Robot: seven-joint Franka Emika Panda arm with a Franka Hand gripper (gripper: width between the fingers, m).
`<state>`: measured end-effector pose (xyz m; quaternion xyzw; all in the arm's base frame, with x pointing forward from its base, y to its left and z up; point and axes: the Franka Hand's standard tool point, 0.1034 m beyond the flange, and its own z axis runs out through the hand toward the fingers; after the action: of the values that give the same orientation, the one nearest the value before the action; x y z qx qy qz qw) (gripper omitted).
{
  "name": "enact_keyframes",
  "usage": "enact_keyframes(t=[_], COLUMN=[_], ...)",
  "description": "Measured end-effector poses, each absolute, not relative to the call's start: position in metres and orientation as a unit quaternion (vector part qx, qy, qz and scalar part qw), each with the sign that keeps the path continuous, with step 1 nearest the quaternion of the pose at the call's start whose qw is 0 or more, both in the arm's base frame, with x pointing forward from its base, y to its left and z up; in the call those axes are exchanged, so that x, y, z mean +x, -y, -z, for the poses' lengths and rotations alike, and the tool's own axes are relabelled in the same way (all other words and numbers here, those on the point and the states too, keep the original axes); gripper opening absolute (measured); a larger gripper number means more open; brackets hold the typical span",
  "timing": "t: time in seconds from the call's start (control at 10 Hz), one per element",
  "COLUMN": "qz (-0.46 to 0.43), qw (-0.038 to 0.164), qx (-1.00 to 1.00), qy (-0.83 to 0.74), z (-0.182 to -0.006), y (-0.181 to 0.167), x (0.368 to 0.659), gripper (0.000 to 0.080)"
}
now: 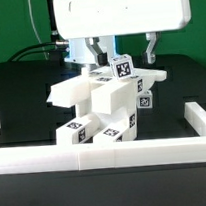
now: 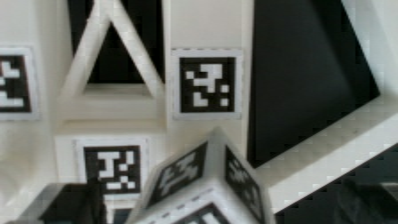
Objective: Assemble chair
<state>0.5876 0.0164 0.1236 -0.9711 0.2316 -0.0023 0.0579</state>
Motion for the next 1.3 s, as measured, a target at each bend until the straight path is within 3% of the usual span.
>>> enact_keyframes(t=[0.8, 1.0, 1.1, 1.2, 1.3], qz=[0.013, 0.014, 0.014, 0.014, 0.014], qw=[0.048, 0.045, 0.044, 0.044, 0.044], qx=[-0.999, -0.998, -0.998, -0.998, -0.998], qy=[0.012, 0.048, 0.045, 0.045, 0.045], z=[-0.1221, -0.1221, -0.1221, -0.1221, -0.1221], y=[-0.0132, -0.0107, -0.0102, -0.0101, -0.0101], x=[0.5867, 0.5866, 0.5866, 0.5866, 0.5866], gripper=[0.0649, 0.0405, 0.0405, 0.0284, 0.0284])
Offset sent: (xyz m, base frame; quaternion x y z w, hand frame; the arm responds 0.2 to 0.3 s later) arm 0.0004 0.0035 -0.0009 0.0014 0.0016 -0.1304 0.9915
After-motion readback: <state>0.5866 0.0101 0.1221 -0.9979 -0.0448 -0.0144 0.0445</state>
